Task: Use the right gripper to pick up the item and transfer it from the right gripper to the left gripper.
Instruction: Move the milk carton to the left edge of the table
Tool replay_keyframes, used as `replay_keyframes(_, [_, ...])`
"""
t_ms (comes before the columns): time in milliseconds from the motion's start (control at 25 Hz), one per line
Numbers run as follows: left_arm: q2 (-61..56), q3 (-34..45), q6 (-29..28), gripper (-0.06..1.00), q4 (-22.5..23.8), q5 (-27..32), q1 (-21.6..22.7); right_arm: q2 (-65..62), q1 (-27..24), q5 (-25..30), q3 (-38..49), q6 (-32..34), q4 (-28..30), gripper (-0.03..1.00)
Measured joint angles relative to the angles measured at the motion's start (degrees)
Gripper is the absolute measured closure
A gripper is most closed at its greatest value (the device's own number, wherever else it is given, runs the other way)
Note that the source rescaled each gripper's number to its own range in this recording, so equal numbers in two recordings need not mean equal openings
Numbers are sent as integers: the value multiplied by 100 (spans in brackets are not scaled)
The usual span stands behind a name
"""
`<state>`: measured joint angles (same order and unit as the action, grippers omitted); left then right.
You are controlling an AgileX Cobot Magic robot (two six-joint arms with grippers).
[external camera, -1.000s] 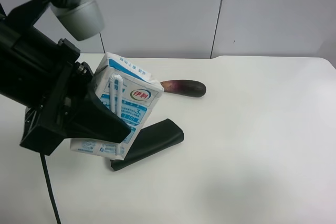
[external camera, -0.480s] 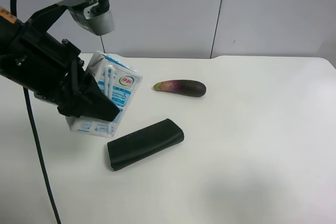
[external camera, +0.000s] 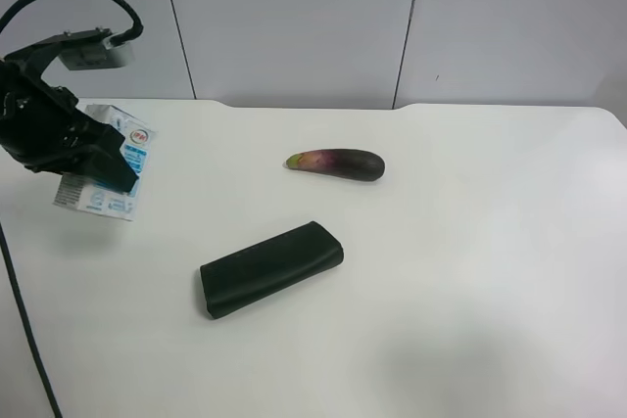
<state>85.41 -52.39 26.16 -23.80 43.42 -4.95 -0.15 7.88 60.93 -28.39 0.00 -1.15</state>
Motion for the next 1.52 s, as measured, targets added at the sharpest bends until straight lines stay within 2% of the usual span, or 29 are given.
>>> replay_keyframes(200, [510, 0, -300, 94, 228, -666, 454, 0, 0, 0, 0, 0, -5, -3])
replay_keyframes(520, [1450, -5, -1317, 94, 1149, -1462, 491, 0, 0, 0, 0, 0, -14, -3])
replay_keyframes(720, [1805, -5, -1602, 94, 1476, -1697, 491, 0, 0, 0, 0, 0, -14, -3])
replay_keyframes(1000, [1900, -5, -1637, 94, 1513, -1697, 491, 0, 0, 0, 0, 0, -14, -3])
replay_keyframes(1040, [1900, -5, -1644, 88, 1512, -1685, 491, 0, 0, 0, 0, 0, -14, -3])
replay_keyframes(1080, [1900, -5, -1666, 72, 1512, -1671, 491, 0, 0, 0, 0, 0, -14, -3])
replay_keyframes(1160, [1900, -5, -1762, 28, 1512, -1646, 491, 0, 0, 0, 0, 0, -14, -3])
replay_keyframes(1240, [1900, -5, -1816, 6, 1512, -1577, 491, 0, 0, 0, 0, 0, -14, -3])
replay_keyframes(1360, [1775, -11, -1820, -3, 1512, -1474, 491, 0, 0, 0, 0, 0, -14, -3])
replay_keyframes(1520, [1306, -28, -1835, -5, 1512, -1223, 491, 0, 0, 0, 0, 0, -14, -3])
